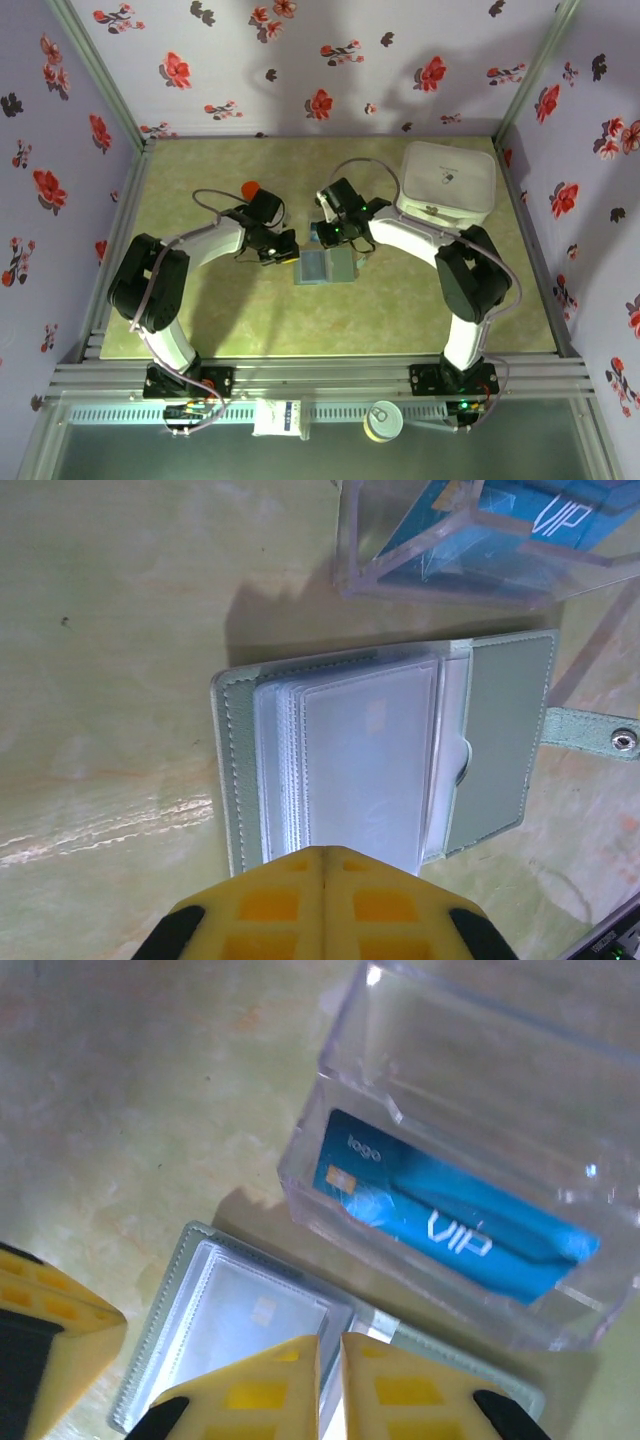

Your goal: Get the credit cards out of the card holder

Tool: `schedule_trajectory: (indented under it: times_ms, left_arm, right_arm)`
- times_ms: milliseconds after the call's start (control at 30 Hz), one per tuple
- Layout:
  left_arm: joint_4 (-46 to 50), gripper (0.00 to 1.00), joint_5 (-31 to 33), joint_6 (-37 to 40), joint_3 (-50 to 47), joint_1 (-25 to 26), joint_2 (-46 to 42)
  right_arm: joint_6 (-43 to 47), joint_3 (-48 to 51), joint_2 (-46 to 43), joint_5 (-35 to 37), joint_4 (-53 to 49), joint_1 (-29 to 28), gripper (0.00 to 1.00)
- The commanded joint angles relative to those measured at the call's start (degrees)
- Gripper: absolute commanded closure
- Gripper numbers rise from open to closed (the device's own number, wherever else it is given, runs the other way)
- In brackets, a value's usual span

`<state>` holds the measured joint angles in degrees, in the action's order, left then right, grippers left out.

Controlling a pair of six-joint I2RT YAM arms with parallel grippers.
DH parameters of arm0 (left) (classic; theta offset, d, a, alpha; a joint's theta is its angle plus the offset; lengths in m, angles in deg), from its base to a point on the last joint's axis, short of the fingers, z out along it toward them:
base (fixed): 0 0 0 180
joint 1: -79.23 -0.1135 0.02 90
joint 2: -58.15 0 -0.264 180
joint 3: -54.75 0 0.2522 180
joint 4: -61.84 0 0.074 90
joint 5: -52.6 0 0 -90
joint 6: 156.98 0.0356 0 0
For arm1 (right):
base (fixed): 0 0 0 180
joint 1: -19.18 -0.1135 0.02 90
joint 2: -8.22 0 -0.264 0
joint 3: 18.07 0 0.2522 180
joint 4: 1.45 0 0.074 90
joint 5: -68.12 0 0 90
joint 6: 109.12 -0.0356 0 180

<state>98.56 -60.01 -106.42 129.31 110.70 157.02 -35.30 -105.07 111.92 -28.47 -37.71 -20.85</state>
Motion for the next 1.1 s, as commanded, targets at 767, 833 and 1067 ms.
schedule_trajectory:
  times_ms: [767,833,1067]
  left_arm:
    - [-2.75,1.0,-0.28,-1.79,-3.44,0.74,2.9]
    - [-2.72,1.0,-0.19,-1.93,-3.15,0.8,3.2]
    - [-0.68,1.0,1.46,-1.68,-2.22,0.79,3.43]
  right_arm:
    - [-27.6,6.01,1.15,-12.55,7.14,-2.1,0.73]
    - [-27.52,5.84,1.52,-13.11,6.8,-2.08,0.72]
    - [-27.03,5.18,2.33,-13.17,5.25,-2.07,0.71]
